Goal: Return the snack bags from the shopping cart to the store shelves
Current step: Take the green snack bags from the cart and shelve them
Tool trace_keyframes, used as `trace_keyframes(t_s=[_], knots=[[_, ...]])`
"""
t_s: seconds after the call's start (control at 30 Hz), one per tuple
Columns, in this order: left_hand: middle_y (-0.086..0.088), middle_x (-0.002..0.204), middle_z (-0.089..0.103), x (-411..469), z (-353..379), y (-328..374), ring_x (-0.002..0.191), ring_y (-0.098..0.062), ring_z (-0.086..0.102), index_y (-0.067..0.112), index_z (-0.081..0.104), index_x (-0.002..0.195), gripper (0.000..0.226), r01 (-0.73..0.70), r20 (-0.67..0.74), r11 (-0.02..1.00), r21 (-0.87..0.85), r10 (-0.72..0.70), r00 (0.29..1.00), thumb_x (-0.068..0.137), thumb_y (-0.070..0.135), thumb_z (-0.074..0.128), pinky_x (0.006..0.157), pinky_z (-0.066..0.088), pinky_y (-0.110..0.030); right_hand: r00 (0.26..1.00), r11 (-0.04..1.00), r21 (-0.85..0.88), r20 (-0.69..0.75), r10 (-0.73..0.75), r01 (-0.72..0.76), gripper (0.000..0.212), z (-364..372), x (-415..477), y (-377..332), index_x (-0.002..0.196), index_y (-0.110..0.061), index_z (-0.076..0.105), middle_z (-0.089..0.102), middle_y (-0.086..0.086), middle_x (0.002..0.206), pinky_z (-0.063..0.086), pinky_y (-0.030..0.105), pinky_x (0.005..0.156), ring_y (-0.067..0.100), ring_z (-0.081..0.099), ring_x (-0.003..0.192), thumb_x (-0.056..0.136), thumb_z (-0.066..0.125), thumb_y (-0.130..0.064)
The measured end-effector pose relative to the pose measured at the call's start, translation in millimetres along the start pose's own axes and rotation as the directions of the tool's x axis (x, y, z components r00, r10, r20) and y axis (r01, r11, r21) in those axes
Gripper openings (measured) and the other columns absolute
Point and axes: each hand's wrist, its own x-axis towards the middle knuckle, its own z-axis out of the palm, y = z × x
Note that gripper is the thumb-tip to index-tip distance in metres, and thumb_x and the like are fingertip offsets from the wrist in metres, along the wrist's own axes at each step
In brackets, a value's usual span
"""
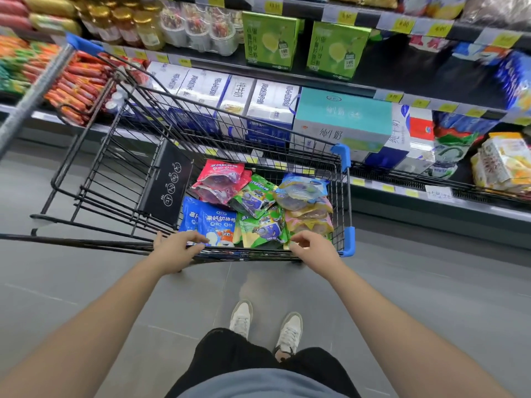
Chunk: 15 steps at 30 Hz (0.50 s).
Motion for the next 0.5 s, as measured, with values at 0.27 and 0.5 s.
trace_keyframes(t_s=[0.27,0.5], knots=[[0.016,0.112,0.062,19,-17,9,0.115,-0.012,0.056,0.034,0.063,0.120,0.030,0.018,0.022,0.989,-0.150,-0.015,1.000,0.097,0.048,0.052,0.107,0.040,-0.039,0.999,0.990,0.135,0.027,-0.034,0.030,0.021,-17,32,-17,0.111,-0.024,0.070,0.070,-0.011,0.104,0.044,0.017,0.074,0.008,0.063,0.098,0.093,0.069,-0.035],[0.011,0.112,0.065,74,-35,-13,0.099,-0.003,0.061,0.026,0.063,0.120,0.029,0.019,0.126,0.951,-0.309,0.021,0.992,0.095,0.041,0.061,0.074,0.045,-0.017,0.993,0.998,0.049,0.115,0.019,-0.025,0.023,-12,78,-51,0.112,-0.027,0.068,0.068,-0.012,0.102,0.046,0.016,0.066,0.000,0.061,0.089,0.094,0.068,-0.041]])
